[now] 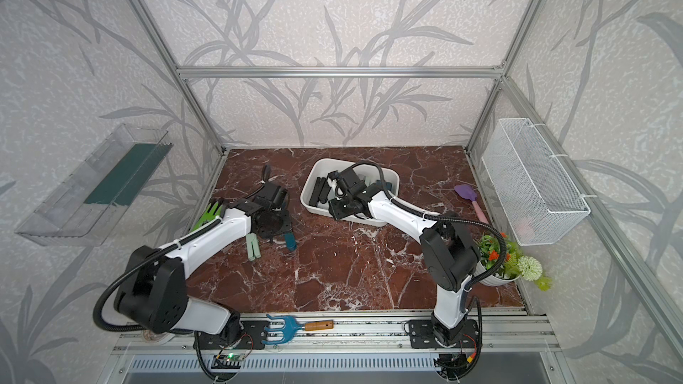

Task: Put the pruning pliers into the storage box
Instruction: Pick up the pruning pliers from the center of the board.

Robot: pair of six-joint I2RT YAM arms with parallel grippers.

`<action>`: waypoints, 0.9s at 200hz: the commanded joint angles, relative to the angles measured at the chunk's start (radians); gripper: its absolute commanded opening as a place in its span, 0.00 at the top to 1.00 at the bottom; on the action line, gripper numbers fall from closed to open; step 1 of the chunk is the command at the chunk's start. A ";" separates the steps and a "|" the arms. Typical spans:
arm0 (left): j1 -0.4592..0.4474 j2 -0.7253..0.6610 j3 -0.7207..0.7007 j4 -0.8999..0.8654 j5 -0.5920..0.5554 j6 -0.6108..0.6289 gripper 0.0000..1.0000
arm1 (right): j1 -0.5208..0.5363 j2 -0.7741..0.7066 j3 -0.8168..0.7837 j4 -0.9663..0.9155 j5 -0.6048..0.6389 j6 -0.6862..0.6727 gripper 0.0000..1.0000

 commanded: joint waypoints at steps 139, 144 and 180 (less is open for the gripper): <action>0.351 -0.332 -0.133 0.060 0.102 -0.019 0.48 | 0.276 0.443 0.396 -0.135 0.020 -0.032 0.36; 0.352 -0.330 -0.133 0.060 0.103 -0.019 0.48 | 0.276 0.452 0.405 -0.139 0.026 -0.032 0.37; 0.356 -0.327 -0.138 0.064 0.110 -0.016 0.48 | 0.276 0.487 0.435 -0.147 0.083 -0.031 0.48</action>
